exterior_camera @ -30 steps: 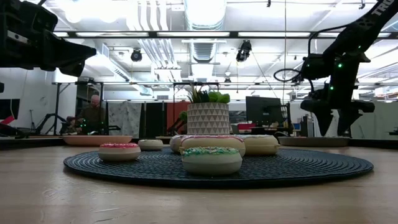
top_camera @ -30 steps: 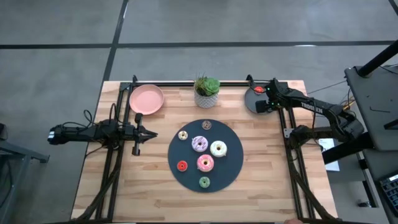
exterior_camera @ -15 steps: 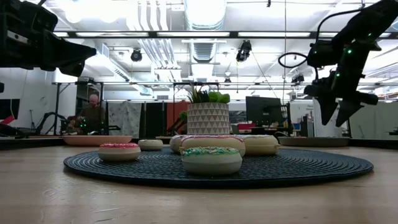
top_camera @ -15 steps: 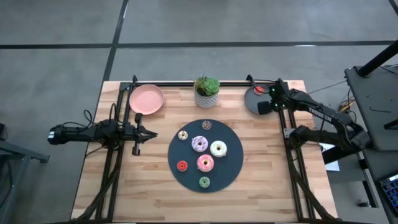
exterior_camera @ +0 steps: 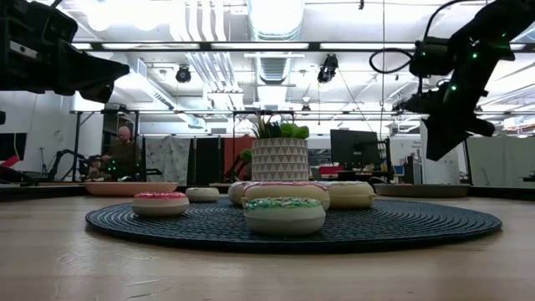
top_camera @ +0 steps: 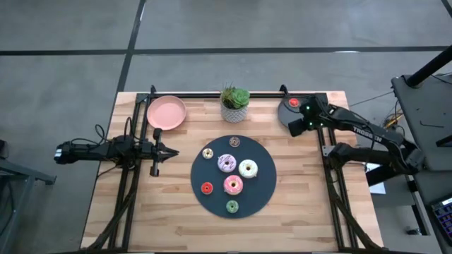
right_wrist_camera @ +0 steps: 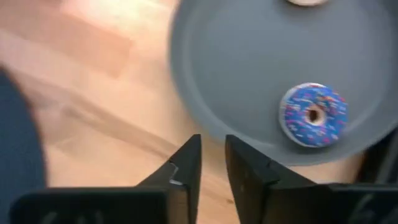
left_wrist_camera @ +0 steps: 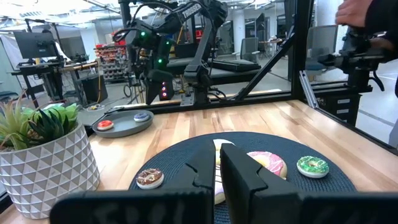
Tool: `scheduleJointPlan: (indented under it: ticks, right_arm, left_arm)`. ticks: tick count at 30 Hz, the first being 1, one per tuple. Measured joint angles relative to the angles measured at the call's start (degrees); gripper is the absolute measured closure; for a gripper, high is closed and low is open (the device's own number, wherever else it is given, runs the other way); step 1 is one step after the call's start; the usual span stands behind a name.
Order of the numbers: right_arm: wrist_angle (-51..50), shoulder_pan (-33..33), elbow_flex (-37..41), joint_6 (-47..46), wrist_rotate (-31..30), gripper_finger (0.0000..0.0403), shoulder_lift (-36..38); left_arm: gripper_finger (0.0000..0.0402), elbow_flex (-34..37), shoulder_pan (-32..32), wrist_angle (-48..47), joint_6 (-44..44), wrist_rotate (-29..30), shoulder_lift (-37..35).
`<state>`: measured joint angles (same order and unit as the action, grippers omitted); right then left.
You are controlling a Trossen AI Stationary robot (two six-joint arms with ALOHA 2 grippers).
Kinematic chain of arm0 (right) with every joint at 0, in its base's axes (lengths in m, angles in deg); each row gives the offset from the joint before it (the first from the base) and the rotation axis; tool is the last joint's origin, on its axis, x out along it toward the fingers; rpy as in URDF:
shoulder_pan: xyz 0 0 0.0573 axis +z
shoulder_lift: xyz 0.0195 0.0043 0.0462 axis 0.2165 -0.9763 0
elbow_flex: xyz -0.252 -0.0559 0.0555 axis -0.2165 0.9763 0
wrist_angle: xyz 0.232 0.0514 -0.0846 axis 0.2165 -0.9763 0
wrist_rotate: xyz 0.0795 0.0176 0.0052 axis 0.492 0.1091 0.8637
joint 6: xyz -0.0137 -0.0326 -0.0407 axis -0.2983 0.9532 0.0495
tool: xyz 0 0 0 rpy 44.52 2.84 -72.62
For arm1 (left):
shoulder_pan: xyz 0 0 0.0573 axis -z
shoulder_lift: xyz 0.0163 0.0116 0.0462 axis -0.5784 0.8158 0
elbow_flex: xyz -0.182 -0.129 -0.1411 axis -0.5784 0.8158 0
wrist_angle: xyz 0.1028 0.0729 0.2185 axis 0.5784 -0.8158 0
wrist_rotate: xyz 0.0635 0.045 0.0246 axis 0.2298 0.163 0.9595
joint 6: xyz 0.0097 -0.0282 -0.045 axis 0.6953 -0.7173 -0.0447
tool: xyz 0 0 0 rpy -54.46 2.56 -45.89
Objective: Pick & Place donuts
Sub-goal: Put the small brown donut on the gray plate
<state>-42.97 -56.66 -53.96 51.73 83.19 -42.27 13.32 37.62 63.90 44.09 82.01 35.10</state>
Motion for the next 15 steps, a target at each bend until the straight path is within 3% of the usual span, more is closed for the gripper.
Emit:
scheduleJointPlan:
  ticks: [5, 15]
  right_arm:
    - [1.74, 4.52, -1.6, 0.87, 0.15, 0.039, -0.05]
    - [7.16, 12.17, -4.79, 6.37, 0.15, 0.0394, -2.65]
  left_arm:
    - [0.0402, 0.0, 0.0, 0.0, -0.01, -0.02, -0.02]
    - [0.0402, 0.0, -0.03, 0.0, 0.0, -0.02, -0.01]
